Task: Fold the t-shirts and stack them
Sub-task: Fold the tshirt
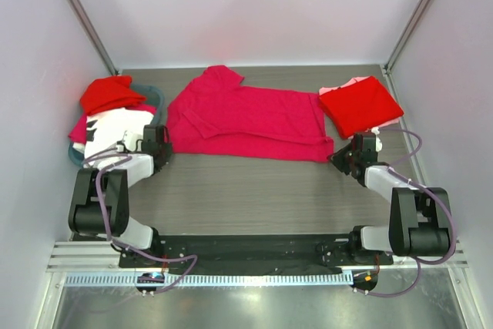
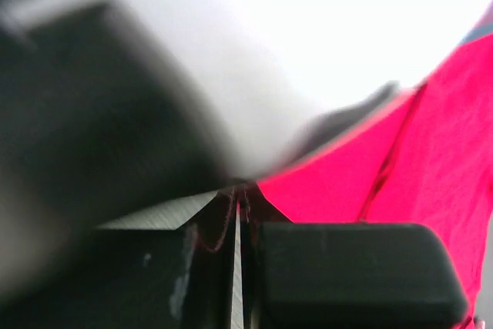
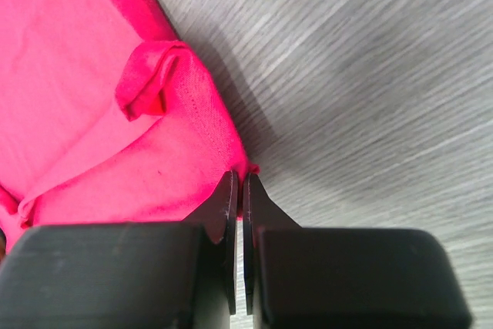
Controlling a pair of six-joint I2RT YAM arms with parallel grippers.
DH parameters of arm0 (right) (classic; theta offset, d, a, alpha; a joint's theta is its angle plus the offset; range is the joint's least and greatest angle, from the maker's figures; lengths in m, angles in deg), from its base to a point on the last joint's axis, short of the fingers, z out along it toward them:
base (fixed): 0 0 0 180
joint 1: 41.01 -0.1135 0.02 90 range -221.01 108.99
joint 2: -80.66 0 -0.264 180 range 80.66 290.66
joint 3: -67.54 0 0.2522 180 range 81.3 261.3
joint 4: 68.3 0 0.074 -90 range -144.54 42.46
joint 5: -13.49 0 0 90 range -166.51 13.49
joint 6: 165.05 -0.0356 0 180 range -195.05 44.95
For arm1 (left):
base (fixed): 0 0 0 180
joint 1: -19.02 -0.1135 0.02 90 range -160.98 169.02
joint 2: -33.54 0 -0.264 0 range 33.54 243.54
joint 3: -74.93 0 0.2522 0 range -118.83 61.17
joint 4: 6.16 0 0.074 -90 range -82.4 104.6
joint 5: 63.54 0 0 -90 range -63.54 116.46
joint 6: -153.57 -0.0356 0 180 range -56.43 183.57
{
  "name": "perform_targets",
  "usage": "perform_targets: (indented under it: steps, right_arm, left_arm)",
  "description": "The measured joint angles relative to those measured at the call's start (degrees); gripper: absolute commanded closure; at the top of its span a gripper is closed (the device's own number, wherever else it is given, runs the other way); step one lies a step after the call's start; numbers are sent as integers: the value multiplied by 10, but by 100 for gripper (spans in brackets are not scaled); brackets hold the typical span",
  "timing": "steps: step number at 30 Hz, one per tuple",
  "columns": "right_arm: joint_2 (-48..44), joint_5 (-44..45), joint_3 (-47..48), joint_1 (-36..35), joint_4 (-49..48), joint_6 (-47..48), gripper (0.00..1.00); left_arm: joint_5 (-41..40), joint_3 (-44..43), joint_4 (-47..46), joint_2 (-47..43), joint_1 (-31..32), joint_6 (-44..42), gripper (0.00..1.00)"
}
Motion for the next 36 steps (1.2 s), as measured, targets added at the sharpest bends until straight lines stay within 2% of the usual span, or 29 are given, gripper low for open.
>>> perform_targets:
  steps: [5, 10, 18, 24, 28, 32, 36]
  right_arm:
    - [-5, -1, 24, 0, 49, 0, 99]
    - [-5, -5, 118, 0, 124, 4, 99]
    - [-25, -25, 335, 0, 231, 16, 99]
    - [-109, -44, 398, 0, 305, 24, 99]
    - [-153, -54, 450, 0, 342, 29, 99]
    - [-159, -59, 546, 0, 376, 36, 99]
    - [-159, -54, 626, 0, 398, 41, 99]
  left_arm:
    - [-20, -54, 84, -48, -1, -26, 100]
    - [-23, -133, 168, -104, -1, -50, 100]
    - [-27, -383, 349, -145, -1, -122, 100]
    - [-26, -513, 439, -231, -1, -177, 100]
    - [-24, -625, 486, -262, -1, -199, 100]
    - [-18, -741, 530, -257, -1, -212, 100]
    - [-12, -786, 545, -258, -1, -213, 100]
